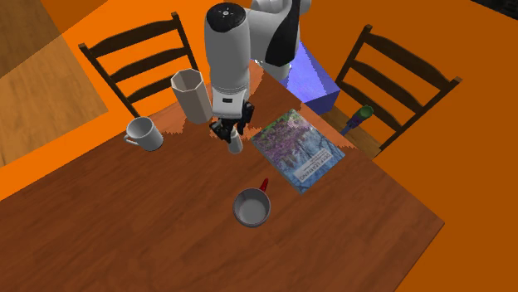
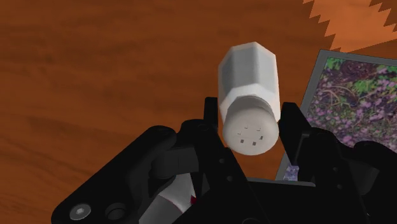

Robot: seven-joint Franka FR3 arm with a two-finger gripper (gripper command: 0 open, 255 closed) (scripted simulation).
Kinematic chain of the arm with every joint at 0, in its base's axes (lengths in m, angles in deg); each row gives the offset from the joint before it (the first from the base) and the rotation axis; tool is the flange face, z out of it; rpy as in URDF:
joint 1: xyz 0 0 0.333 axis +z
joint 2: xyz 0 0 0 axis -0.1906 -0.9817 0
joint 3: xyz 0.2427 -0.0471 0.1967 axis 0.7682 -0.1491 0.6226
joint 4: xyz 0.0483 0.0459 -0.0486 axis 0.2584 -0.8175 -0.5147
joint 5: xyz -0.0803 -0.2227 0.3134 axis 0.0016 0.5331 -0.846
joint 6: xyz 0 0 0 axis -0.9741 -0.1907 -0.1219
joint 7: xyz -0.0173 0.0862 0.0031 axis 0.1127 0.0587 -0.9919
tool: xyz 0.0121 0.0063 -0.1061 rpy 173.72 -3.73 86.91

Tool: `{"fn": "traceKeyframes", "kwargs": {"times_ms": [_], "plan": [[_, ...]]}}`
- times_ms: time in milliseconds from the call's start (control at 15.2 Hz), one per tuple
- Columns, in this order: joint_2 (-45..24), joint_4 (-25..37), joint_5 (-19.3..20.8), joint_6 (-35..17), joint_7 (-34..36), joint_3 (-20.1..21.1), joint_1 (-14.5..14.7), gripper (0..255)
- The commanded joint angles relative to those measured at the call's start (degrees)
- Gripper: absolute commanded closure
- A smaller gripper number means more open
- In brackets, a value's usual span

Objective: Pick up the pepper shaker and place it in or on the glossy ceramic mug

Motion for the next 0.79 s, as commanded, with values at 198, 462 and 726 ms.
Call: {"fn": "traceKeyframes", "kwargs": {"times_ms": [198,462,726], "plan": [[2.1,2.4,1.7,4.0,1.1,0.1,0.2,255],[3.3,4.5,2.6,7.0,1.7,0.3,0.3,255],[4.2,6.8,3.3,10.1,2.1,0.5,0.4,255]]}}
